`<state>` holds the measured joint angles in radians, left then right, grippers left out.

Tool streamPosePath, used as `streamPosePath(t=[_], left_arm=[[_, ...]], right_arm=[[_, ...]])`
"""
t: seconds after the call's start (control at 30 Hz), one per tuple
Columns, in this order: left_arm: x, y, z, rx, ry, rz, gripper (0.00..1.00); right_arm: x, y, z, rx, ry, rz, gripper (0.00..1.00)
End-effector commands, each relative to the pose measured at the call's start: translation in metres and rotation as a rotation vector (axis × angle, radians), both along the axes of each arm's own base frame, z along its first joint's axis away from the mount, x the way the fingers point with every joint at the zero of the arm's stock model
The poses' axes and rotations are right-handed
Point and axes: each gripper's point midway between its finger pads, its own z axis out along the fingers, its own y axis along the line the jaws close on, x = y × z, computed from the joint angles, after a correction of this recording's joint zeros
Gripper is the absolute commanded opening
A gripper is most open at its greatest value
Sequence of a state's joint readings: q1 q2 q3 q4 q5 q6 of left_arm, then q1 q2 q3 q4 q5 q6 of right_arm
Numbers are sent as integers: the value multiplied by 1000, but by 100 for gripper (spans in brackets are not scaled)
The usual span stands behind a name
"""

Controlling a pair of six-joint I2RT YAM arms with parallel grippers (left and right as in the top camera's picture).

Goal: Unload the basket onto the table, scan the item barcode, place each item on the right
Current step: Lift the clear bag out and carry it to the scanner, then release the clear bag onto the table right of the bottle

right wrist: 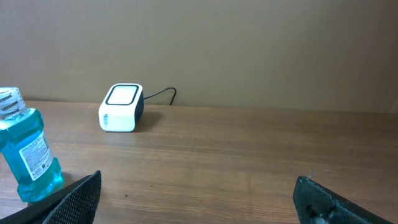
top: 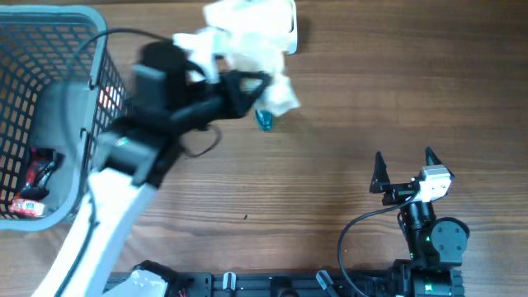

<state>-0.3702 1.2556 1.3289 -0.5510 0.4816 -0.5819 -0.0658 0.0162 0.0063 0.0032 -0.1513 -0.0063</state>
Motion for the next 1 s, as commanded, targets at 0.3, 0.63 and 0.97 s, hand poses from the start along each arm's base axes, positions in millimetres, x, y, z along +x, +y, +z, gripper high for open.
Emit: streamPosePath(t=[0.3, 0.63, 0.97], left_arm=[[43, -127, -134, 248, 22, -7, 4], [36, -139, -207, 376, 133, -34, 18], [30, -146, -205, 345, 145, -77, 65]], right_arm=[[0, -1, 2, -17, -10, -6, 100], [0, -1, 2, -17, -10, -6, 100], [0, -1, 2, -17, -10, -6, 100]])
